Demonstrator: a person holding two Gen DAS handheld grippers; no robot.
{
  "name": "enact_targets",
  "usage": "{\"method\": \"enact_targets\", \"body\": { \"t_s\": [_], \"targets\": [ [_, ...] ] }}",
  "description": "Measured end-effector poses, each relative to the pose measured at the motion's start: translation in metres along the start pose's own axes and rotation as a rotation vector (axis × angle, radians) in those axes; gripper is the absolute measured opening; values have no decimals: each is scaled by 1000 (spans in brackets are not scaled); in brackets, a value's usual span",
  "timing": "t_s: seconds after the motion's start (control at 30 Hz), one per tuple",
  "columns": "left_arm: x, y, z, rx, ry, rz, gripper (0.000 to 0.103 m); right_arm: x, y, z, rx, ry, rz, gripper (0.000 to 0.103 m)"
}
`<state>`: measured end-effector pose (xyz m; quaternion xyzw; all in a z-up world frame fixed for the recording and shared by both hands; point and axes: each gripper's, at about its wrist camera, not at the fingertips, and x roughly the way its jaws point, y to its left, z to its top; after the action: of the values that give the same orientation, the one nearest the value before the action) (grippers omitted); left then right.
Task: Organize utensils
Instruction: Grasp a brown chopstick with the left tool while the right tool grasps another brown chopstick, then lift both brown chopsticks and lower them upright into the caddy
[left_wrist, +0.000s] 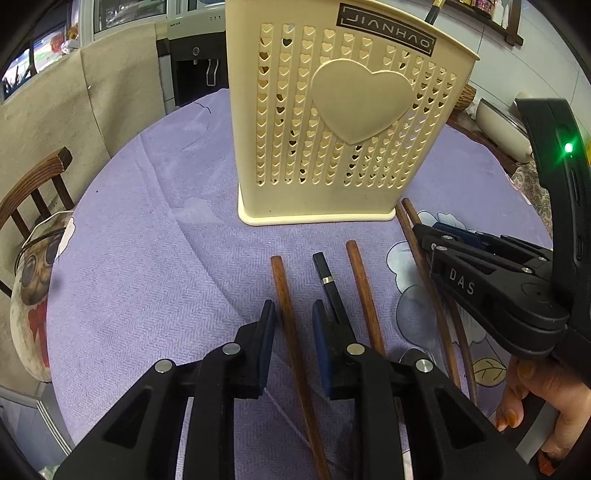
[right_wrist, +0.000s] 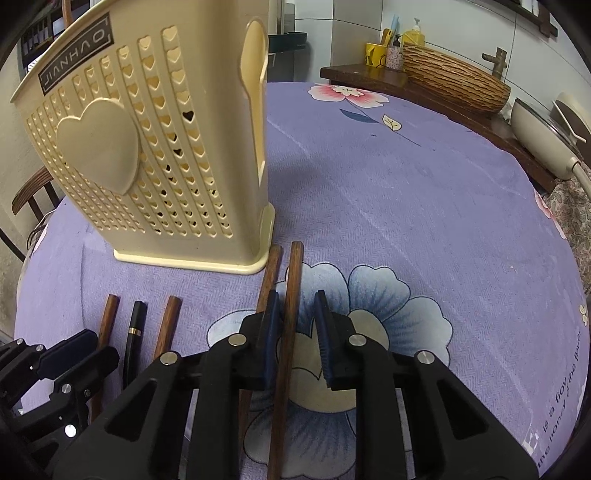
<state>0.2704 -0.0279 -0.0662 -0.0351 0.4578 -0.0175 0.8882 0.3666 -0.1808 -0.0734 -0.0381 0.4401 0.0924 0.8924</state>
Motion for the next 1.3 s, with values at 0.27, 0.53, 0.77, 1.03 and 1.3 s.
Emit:
{"method": "enact_targets", "body": {
  "t_s": [0.27, 0.53, 0.77, 1.03, 1.3],
  "targets": [
    [-1, 1, -3, -16, -15, 10, 10, -1, 6, -3, -4, -10, 5, 13],
    [-3, -3, -7, -15, -27, 17, 8, -4, 9, -8, -2, -15, 12, 9],
    [-4, -7, -9, -13, -36, 19, 8, -5, 10, -10, -3, -20, 12, 9],
    [-3, -1, -6, -36, -27, -13, 7, -5, -2, -7, 37, -18, 57, 8],
    [-2, 6, 1, -72, -24, -55, 7, -8, -18, -6, 101, -27, 144, 8]
  ]
}}
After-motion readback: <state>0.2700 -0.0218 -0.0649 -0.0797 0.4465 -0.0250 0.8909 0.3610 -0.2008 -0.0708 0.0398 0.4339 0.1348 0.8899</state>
